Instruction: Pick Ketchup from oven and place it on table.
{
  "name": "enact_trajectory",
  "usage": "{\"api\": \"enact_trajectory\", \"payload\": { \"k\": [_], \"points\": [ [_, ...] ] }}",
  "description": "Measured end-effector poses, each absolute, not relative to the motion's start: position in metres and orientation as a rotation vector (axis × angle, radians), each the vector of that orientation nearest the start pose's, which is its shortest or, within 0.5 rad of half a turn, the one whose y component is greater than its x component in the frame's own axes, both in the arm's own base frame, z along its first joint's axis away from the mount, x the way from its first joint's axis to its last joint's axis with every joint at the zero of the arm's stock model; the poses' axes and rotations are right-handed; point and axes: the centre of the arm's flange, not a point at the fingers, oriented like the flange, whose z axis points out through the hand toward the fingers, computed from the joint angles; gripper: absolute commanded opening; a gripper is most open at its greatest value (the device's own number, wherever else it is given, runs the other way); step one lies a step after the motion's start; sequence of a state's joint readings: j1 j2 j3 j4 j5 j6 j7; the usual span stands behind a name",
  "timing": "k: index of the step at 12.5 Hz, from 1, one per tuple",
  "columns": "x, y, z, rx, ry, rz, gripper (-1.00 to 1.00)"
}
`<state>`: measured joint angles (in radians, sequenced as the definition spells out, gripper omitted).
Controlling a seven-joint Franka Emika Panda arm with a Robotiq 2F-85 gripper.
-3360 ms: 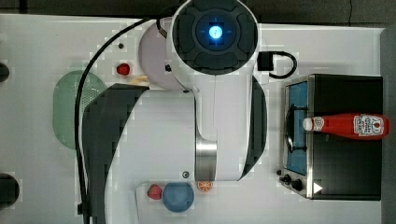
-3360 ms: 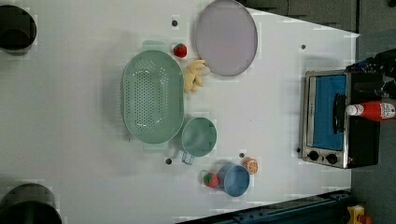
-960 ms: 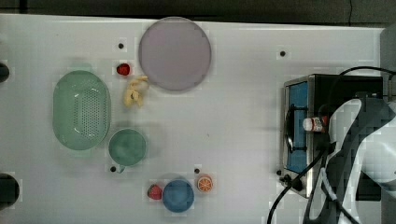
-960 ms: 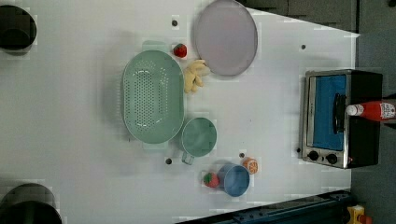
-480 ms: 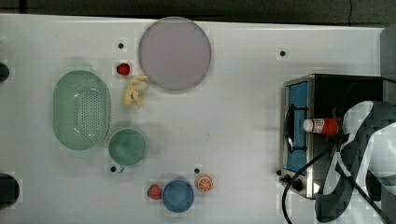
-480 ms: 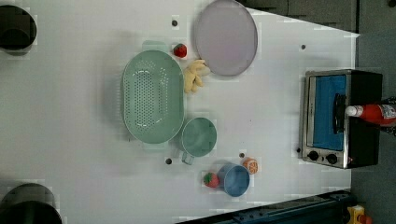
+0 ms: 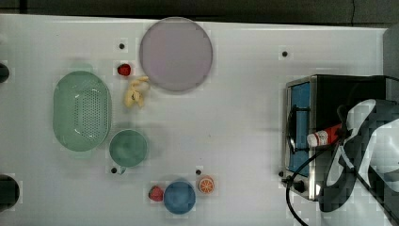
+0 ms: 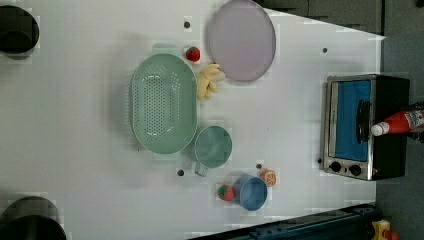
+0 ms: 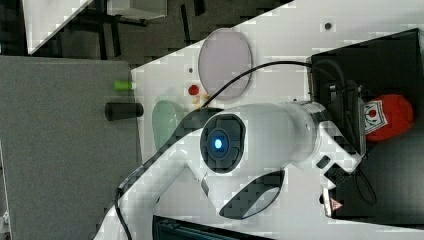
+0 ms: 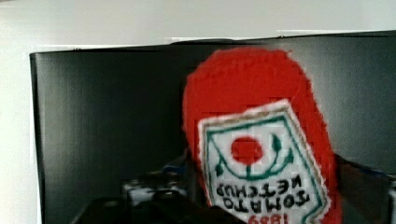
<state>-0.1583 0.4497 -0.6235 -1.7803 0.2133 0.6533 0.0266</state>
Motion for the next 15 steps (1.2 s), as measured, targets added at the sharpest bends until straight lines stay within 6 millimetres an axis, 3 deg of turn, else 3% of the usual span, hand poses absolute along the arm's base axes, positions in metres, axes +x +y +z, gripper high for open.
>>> {"api": "enact_trajectory", "payload": {
  "k": [1,7,10,11,13,15],
  "points": [
    [0.495,-0.426,0.352,-2.170,2.368,-0.130,0.27],
    [0.498,-0.427,0.363,-2.180,2.361,-0.143,0.27],
    [0.491,-0.415,0.379,-2.185,2.347,0.014,0.27],
    [0.492,-0.411,0.392,-2.204,2.334,0.049,0.27],
    [0.511,-0.407,0.439,-2.315,2.307,0.009,0.27],
    [0.524,-0.382,0.487,-2.370,2.237,-0.050,0.27]
  ]
}}
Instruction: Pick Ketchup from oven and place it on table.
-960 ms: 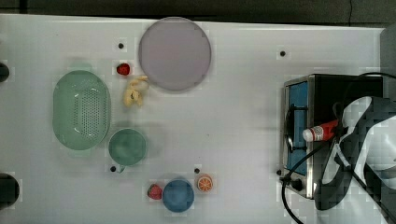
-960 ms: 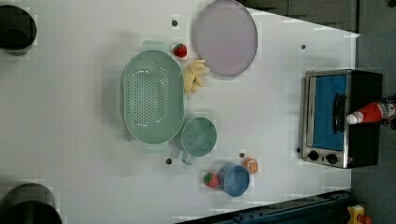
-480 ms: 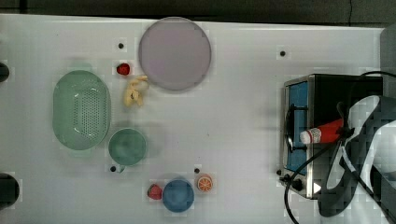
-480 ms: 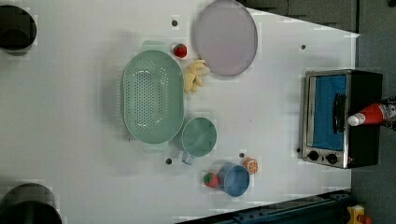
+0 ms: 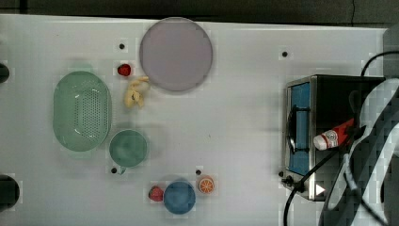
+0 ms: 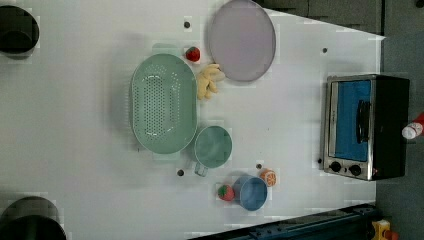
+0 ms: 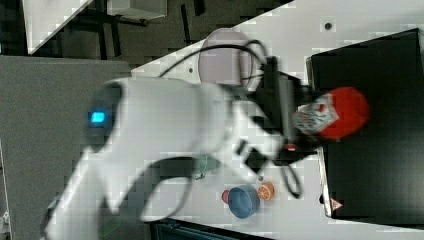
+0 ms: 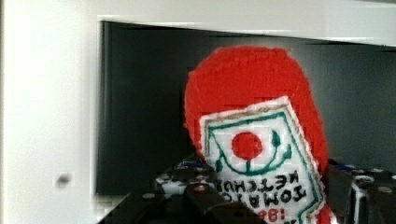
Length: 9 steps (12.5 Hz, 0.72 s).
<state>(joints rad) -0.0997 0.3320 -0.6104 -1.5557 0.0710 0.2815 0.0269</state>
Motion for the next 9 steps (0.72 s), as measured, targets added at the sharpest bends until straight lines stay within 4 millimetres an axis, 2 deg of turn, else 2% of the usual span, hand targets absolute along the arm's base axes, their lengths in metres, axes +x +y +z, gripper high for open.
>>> {"api": "enact_trajectory", "payload": {
  "k": [2,5,7,9],
  "points": [
    [0.532,-0.343,0.528,-2.402,2.129,-0.073,0.27],
    [0.538,-0.282,0.575,-2.474,1.968,-0.032,0.27],
    [0.551,-0.236,0.588,-2.535,1.848,-0.017,0.27],
    [0.569,-0.177,0.582,-2.608,1.701,0.074,0.27]
  ]
}}
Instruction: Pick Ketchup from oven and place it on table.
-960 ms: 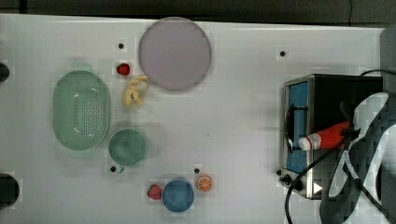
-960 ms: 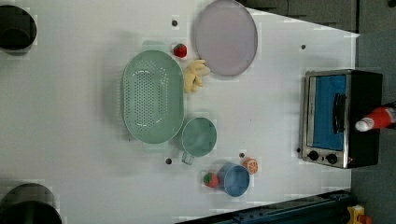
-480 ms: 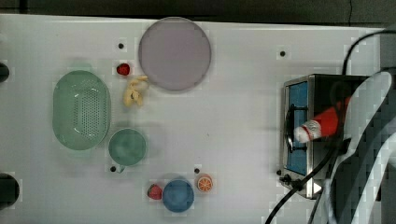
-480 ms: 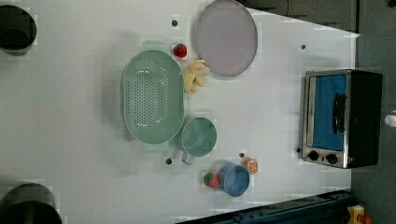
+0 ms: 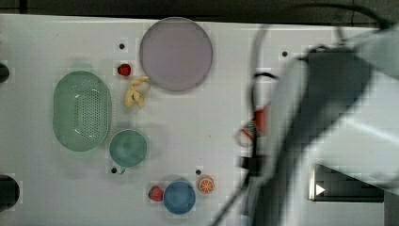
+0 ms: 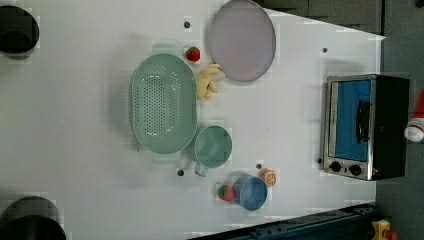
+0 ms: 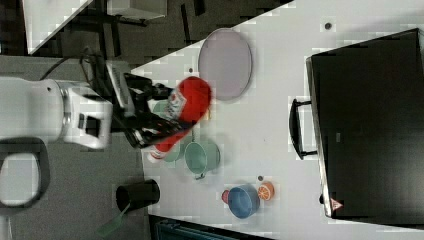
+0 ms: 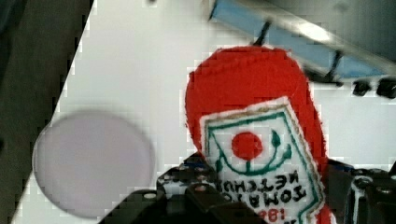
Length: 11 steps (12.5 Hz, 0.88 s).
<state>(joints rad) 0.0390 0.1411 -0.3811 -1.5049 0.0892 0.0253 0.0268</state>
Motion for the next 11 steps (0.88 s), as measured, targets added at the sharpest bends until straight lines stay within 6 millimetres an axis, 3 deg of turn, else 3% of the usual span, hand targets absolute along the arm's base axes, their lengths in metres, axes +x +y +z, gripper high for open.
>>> {"api": "enact_trajectory", "payload": {
  "k": [4,7,9,11],
  "points": [
    [0.592,-0.052,0.533,-2.823,1.417,0.215,0.27],
    [0.600,0.030,0.482,-2.909,1.224,0.236,0.27],
    [0.590,0.048,0.434,-2.945,1.186,0.242,0.27],
    [0.573,0.042,0.378,-2.945,1.212,0.311,0.27]
  ]
}}
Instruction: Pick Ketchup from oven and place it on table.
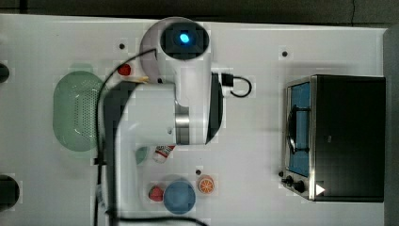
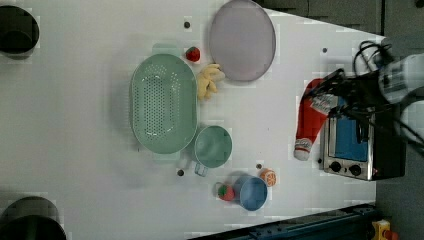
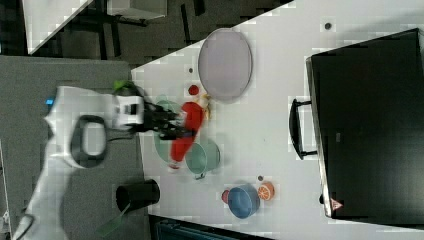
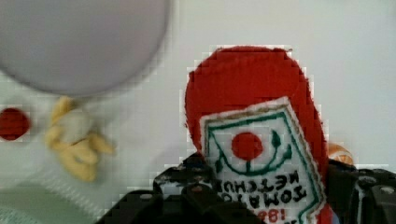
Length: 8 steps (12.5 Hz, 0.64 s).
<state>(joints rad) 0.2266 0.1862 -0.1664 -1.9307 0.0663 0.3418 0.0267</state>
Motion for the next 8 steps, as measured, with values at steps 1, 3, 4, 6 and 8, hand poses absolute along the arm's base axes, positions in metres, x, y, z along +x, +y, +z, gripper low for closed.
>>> {"api": "enact_trajectory", "payload": {
  "k": [1,3,4,6,8],
  "points": [
    [0.569,0.035,0.355,-2.937,1.232,0.301,0.27],
    [0.563,0.015,0.319,-2.897,1.284,0.220,0.27],
    [0.557,0.006,0.306,-2.874,1.317,0.206,0.27],
    [0.541,-0.013,0.285,-2.849,1.376,0.207,0.27],
    [0.525,-0.032,0.259,-2.823,1.426,0.147,0.27]
  ]
}}
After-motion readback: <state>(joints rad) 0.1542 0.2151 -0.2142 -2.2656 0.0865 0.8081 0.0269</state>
